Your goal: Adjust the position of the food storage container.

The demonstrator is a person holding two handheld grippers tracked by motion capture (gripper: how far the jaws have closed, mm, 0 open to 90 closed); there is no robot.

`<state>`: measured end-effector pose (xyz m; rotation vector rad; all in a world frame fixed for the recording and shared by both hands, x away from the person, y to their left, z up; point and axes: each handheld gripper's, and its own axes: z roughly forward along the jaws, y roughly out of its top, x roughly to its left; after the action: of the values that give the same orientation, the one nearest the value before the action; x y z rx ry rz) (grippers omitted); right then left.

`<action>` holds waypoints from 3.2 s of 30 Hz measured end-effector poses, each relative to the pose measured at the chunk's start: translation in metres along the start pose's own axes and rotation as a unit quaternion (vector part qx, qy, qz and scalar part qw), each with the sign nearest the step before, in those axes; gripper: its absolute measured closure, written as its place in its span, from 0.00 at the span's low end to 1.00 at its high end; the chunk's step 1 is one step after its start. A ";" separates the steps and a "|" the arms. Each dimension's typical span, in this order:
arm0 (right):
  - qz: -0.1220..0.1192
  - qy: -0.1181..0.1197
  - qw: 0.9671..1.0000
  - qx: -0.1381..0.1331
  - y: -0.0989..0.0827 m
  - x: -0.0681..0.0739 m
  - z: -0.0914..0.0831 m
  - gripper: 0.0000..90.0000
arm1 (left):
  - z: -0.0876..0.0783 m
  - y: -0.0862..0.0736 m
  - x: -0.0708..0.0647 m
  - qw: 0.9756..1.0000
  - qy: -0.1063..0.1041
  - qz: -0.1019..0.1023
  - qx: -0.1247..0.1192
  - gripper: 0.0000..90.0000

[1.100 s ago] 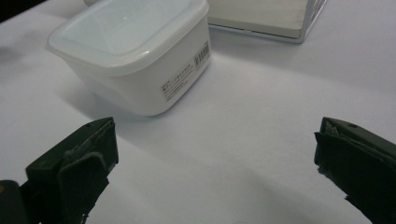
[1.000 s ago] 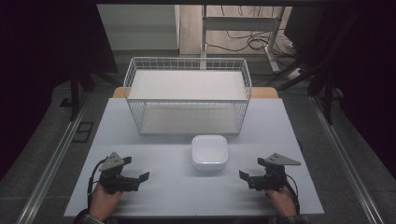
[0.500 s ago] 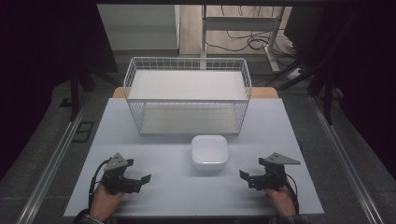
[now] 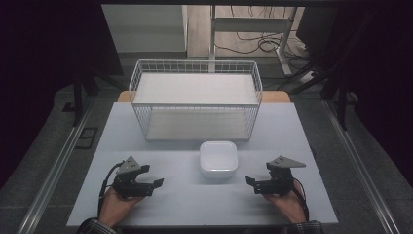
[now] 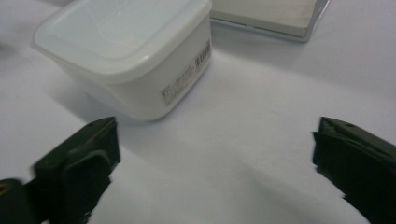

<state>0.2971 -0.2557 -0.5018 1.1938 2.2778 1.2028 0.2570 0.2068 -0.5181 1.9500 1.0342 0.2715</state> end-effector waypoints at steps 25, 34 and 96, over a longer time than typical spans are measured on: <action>-0.037 0.011 0.999 0.030 0.060 -0.010 0.059 0.99 | 0.089 0.074 -0.007 0.999 -0.042 0.023 0.009 1.00; -0.038 0.006 0.999 0.030 0.073 -0.014 0.086 0.99 | 0.126 0.097 -0.005 0.999 -0.042 0.014 0.006 1.00; -0.083 0.078 0.989 0.093 0.042 0.058 0.077 0.98 | 0.085 0.052 -0.026 0.997 -0.052 -0.002 0.057 1.00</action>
<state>0.3294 -0.1559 -0.5082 0.9757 2.5969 1.0750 0.3150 0.1222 -0.5217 2.0417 1.0043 0.1090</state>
